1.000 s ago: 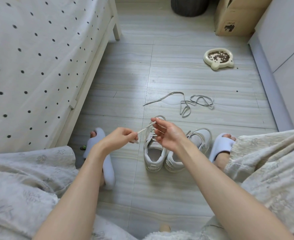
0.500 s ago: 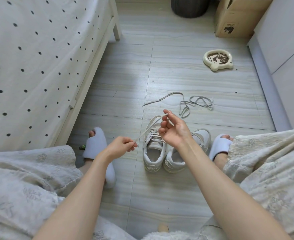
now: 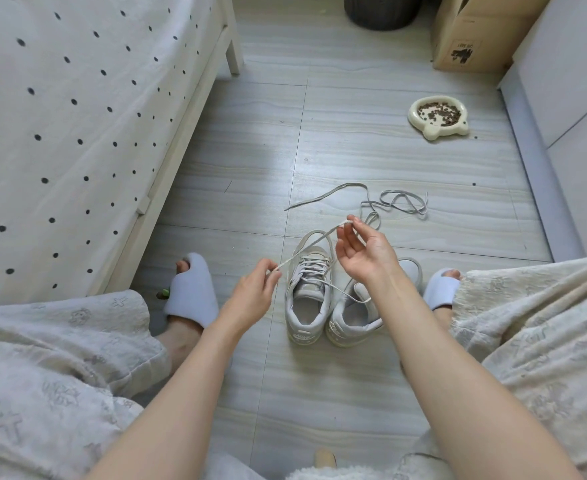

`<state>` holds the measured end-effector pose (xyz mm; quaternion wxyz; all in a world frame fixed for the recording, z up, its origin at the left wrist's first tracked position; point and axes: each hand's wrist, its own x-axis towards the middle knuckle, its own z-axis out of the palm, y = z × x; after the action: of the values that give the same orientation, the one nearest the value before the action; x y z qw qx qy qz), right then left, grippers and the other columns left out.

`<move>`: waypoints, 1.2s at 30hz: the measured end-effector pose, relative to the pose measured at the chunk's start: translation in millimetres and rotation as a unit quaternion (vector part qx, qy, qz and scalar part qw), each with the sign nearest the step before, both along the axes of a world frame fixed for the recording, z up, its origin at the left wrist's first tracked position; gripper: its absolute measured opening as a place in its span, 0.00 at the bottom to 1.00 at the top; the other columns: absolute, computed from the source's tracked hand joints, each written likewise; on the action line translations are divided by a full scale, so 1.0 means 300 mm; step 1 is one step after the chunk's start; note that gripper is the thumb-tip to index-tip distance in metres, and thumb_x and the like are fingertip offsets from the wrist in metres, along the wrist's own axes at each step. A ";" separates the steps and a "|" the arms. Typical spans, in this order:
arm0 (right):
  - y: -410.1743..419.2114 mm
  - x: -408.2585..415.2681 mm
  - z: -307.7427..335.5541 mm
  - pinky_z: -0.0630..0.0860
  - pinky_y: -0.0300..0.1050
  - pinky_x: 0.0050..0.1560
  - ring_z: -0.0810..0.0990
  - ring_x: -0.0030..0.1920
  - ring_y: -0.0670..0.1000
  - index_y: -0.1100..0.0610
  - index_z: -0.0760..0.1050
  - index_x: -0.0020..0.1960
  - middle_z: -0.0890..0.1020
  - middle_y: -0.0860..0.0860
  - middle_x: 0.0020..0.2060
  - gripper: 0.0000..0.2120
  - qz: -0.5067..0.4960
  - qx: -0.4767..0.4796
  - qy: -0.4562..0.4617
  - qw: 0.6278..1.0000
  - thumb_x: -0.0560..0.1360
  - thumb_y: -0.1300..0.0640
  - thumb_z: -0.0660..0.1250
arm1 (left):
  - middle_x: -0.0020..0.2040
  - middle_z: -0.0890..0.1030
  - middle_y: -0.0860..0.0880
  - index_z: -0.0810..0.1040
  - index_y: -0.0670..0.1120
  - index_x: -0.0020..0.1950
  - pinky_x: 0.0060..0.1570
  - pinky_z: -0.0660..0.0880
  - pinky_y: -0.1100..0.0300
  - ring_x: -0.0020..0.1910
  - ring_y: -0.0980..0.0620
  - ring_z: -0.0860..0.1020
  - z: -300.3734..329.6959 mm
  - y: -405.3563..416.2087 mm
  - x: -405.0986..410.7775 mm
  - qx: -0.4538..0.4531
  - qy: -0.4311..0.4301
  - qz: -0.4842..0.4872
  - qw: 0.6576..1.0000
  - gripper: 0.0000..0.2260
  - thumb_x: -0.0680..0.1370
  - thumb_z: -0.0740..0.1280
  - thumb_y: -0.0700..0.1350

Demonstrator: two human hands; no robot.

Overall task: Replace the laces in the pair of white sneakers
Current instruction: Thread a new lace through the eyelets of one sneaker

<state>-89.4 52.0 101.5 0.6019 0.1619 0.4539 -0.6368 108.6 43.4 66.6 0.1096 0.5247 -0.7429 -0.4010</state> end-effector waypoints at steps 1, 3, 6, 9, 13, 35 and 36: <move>-0.003 -0.006 0.002 0.72 0.36 0.37 0.78 0.37 0.46 0.56 0.77 0.41 0.78 0.48 0.32 0.07 -0.002 0.003 0.005 1.000 0.77 0.61 0.63 | 0.30 0.67 0.55 0.70 0.43 0.52 0.38 0.60 0.56 0.35 0.47 0.67 -0.005 -0.003 0.000 -0.018 -0.007 0.012 1.000 0.08 0.82 0.54 0.45; -0.008 -0.021 0.002 0.74 0.36 0.35 0.81 0.35 0.46 0.56 0.77 0.41 0.79 0.48 0.31 0.07 -0.014 0.004 0.006 1.000 0.77 0.61 0.64 | 0.30 0.67 0.54 0.70 0.44 0.50 0.38 0.61 0.54 0.37 0.43 0.68 -0.016 -0.008 0.000 -0.043 -0.025 0.020 0.999 0.09 0.82 0.52 0.44; -0.005 -0.032 -0.008 0.77 0.34 0.30 0.83 0.29 0.46 0.58 0.77 0.41 0.81 0.49 0.28 0.06 -0.023 0.006 0.011 1.000 0.76 0.62 0.64 | 0.39 0.76 0.49 0.73 0.44 0.50 0.45 0.65 0.52 0.47 0.40 0.73 -0.044 -0.016 0.003 -0.067 -0.082 0.024 0.994 0.10 0.82 0.53 0.43; -0.004 -0.034 -0.023 0.77 0.35 0.30 0.83 0.29 0.46 0.57 0.77 0.42 0.81 0.49 0.27 0.06 -0.023 0.011 0.014 1.000 0.76 0.62 0.64 | 0.53 0.74 0.47 0.77 0.46 0.54 0.55 0.62 0.52 0.58 0.46 0.69 -0.078 -0.027 0.002 -0.050 -0.182 0.014 0.982 0.12 0.82 0.54 0.43; -0.015 -0.062 -0.047 0.72 0.35 0.35 0.82 0.30 0.43 0.53 0.77 0.42 0.81 0.45 0.28 0.06 -0.009 0.029 0.038 0.999 0.76 0.60 0.64 | 0.54 0.77 0.45 0.80 0.45 0.52 0.56 0.69 0.53 0.58 0.44 0.73 -0.143 -0.041 -0.015 0.029 -0.186 -0.009 0.982 0.12 0.81 0.57 0.41; -0.016 0.165 -0.356 0.63 0.33 0.17 0.71 0.16 0.44 0.54 0.75 0.40 0.75 0.52 0.24 0.12 0.508 0.144 0.368 0.765 0.77 0.66 0.57 | 0.34 0.79 0.45 0.74 0.41 0.43 0.30 0.74 0.69 0.24 0.61 0.76 -0.353 -0.113 -0.131 0.258 0.190 0.444 0.837 0.05 0.74 0.67 0.33; -0.019 0.171 -0.366 0.63 0.33 0.17 0.70 0.15 0.44 0.54 0.75 0.38 0.74 0.51 0.23 0.13 0.504 0.147 0.374 0.765 0.77 0.65 0.58 | 0.34 0.79 0.45 0.75 0.42 0.42 0.32 0.74 0.68 0.25 0.61 0.76 -0.363 -0.115 -0.134 0.257 0.181 0.438 0.842 0.05 0.74 0.67 0.33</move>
<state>-38.1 46.3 -8.2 0.5880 -0.2547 0.7469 -0.1774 68.5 9.0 -42.2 0.2676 0.7228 -0.2731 -0.5756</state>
